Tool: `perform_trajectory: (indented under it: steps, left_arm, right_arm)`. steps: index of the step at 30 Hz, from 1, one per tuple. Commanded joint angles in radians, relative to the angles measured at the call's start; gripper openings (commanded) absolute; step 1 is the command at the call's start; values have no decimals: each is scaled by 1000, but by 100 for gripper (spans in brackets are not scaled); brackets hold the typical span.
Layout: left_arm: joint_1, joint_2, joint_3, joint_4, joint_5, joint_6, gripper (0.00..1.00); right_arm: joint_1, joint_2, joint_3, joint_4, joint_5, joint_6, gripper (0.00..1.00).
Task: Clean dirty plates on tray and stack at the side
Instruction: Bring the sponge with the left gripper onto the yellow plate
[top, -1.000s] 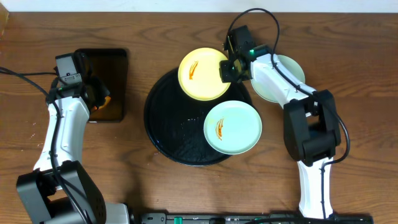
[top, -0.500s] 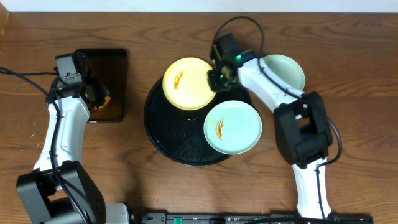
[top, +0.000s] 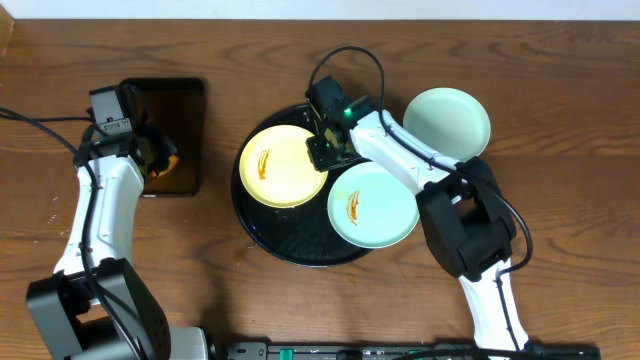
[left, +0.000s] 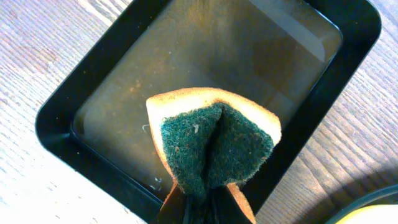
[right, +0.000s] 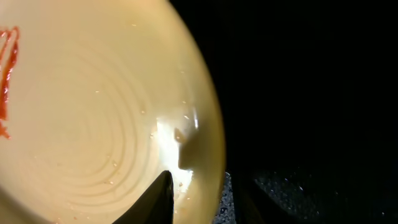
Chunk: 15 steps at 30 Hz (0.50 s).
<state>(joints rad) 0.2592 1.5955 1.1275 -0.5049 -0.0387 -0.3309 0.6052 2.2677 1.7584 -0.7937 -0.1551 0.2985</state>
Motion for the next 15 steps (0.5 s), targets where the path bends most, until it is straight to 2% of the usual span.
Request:
perform_trajectory:
  steps: [1,12,15]
  left_arm:
    - [4,-7,-5,-2,-2,21,8]
    - [4,-7,-5,-2,-2,21,7]
    - [4,-7,-5,-2,-2,21,8]
  right_arm:
    - [-9,16,12,-4,16,34,31]
    - [-1,34,12,51,18,30,35]
    - [3,63,12,53,16,31,33]
